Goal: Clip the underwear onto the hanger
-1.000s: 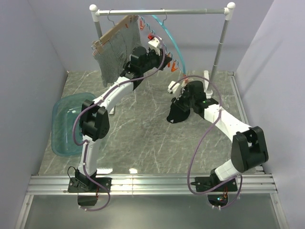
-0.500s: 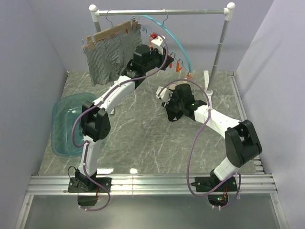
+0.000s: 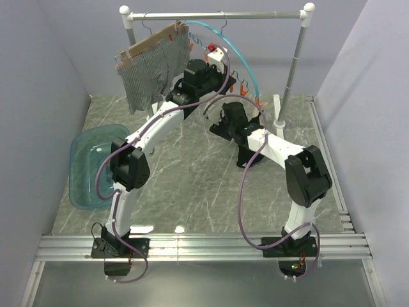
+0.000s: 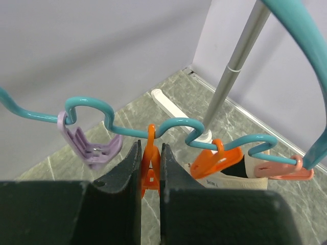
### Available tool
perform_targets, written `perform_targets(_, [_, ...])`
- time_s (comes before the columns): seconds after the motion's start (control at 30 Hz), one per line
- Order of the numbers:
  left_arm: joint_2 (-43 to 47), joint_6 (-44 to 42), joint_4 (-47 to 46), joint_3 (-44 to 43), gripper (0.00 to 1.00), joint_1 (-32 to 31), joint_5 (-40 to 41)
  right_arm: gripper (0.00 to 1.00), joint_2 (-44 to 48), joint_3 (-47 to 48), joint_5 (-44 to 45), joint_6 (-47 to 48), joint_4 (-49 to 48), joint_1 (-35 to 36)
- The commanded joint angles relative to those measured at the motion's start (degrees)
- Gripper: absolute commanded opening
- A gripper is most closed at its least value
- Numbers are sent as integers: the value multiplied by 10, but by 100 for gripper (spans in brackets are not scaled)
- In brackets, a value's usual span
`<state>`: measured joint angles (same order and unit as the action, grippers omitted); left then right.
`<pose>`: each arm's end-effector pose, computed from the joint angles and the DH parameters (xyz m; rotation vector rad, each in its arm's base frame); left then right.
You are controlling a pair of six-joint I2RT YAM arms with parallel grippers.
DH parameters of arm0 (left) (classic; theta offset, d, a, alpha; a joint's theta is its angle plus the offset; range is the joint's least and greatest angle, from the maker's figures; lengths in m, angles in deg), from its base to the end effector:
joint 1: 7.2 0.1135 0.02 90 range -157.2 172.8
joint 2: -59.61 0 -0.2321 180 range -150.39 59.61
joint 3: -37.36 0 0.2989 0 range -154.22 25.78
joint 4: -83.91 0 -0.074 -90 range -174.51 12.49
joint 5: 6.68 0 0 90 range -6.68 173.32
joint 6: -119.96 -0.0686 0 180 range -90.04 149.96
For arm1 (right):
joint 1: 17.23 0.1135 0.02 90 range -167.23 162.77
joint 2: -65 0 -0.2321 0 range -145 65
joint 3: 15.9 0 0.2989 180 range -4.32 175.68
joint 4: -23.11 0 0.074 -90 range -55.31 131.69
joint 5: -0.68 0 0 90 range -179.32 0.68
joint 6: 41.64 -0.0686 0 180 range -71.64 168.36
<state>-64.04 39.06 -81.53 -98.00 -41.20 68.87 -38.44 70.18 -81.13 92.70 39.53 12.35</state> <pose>0.4726 -0.3394 0.3604 0.5549 1.5820 -0.7779 0.4198 0.2271 0.1712 -1.2370 1.7818 -0.3026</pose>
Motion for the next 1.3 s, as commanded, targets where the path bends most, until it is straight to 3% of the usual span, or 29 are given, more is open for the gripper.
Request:
perform_targets(0.0, [38,-3,-2,-30,0,-6,10,80,-30,57,60,-2,28,11])
perform_targets(0.27, [44,-10,-2,-23,0,-7,13,88,-85,138,68,36,166,11])
perform_targets(0.73, [50,-14,0,-21,0,-7,26,89,-200,277,120,60,337,-2])
perform_targets(0.83, [49,-14,1,-22,0,-7,32,60,-212,297,123,64,360,-9])
perform_targets(0.87, [49,-15,1,-22,0,-6,33,40,-212,297,123,66,365,-12])
perform_targets(0.93, [50,-16,3,-22,0,-7,34,29,-205,292,118,68,366,-15])
perform_targets(0.97, [49,-17,4,-22,0,-6,32,36,-194,287,117,71,366,-15])
perform_targets(1.07, [49,-15,4,-19,0,-6,29,76,-167,253,135,96,332,-10])
perform_targets(1.23, [50,-15,4,-17,0,-11,29,99,-185,301,172,109,367,-8])
perform_targets(1.27, [49,-15,3,-19,0,-12,31,99,-192,314,176,109,378,-8])
